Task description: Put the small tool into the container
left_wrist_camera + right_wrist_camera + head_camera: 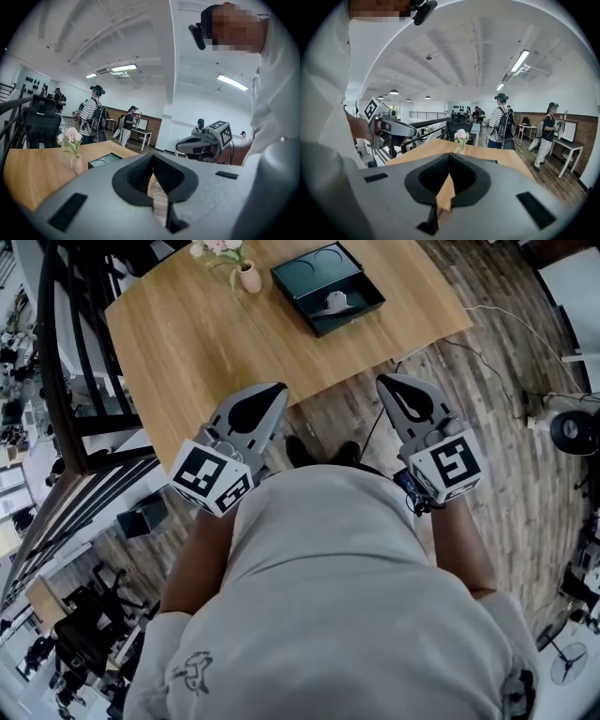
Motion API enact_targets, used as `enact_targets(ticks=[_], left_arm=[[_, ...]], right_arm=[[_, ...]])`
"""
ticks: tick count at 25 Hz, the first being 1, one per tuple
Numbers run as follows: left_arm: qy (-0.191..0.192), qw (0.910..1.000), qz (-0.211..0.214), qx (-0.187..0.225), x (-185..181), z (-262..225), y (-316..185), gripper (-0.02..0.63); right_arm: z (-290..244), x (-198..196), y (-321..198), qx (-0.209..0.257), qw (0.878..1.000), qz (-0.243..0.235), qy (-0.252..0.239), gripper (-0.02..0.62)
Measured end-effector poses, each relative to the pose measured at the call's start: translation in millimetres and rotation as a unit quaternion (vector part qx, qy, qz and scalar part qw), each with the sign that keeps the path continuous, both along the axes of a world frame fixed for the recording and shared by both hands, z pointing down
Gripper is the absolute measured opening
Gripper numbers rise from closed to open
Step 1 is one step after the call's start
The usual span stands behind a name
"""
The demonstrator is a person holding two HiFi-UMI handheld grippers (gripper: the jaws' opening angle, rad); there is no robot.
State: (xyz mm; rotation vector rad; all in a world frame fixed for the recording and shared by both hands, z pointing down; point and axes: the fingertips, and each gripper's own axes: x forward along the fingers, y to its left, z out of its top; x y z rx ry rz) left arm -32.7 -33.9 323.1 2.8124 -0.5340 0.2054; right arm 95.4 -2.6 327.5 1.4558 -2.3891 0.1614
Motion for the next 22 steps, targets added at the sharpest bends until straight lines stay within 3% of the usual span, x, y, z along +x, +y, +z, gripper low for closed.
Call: enact_targets(ticks=[13, 22], left_arm=[[-0.007, 0.9988, -0.045, 0.019, 49.1, -10.9, 63.9, 0.006], [-0.005, 0.9988, -0.033, 0.036, 34.3, -17.5, 96.9, 0.006]], right_arm=[[-13.1, 29.5, 58.2, 0.027, 0.997, -0.065, -0.024, 0.006], [-23.6, 22.4, 89.9, 0.049, 0.997, -0.049, -0.029, 0.006]])
